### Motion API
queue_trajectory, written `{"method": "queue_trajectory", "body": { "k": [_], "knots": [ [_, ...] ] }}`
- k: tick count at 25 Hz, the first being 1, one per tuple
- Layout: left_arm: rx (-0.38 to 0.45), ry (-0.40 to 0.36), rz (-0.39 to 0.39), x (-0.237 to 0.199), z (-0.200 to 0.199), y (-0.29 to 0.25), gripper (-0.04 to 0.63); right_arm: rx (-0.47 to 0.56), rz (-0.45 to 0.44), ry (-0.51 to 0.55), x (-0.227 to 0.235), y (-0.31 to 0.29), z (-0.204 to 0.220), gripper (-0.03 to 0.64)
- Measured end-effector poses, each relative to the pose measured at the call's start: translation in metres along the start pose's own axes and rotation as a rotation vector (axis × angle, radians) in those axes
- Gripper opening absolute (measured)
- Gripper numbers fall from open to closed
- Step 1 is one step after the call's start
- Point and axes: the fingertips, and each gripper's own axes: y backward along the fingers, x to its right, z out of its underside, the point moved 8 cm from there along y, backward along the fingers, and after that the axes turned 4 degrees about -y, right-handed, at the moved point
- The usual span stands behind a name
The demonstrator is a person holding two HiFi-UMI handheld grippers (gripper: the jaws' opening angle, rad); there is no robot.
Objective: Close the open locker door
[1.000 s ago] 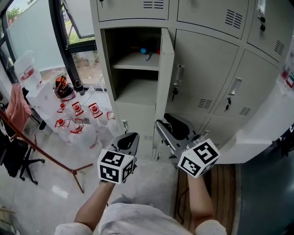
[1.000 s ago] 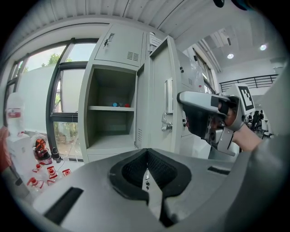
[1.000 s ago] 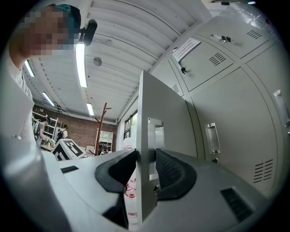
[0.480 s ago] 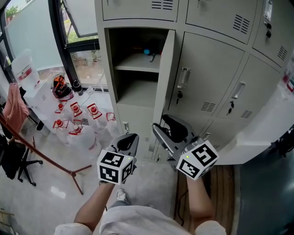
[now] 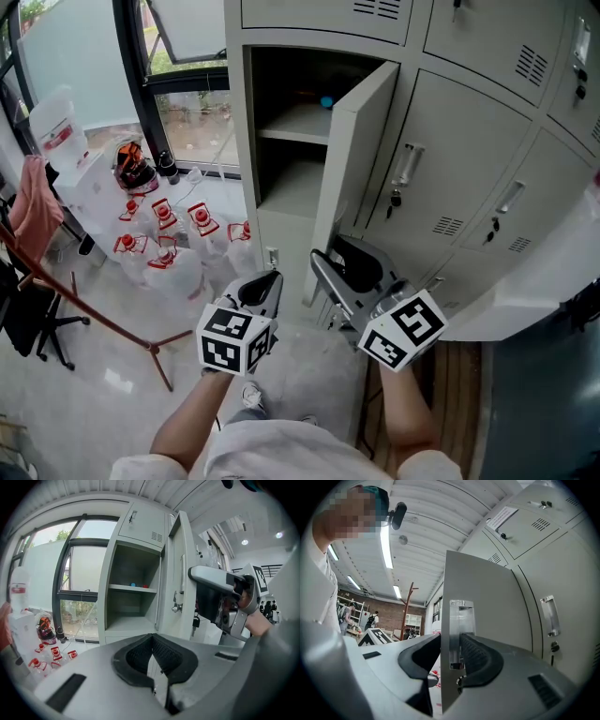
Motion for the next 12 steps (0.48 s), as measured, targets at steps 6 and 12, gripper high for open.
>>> {"method": "queue_trajectory", "body": {
  "k": [6, 12],
  "knots": [
    [0.011, 0.011, 0.013, -0.023, -0.002, -0.004, 0.006, -0.008, 0.005, -0.001, -0.004, -0.023, 0.004, 0.133],
    [0.017, 0.015, 0.045, -0.042, -0.004, -0.013, 0.006, -0.014, 0.036, 0.005, -0.008, -0.045, 0.007, 0.133]
  ]
}}
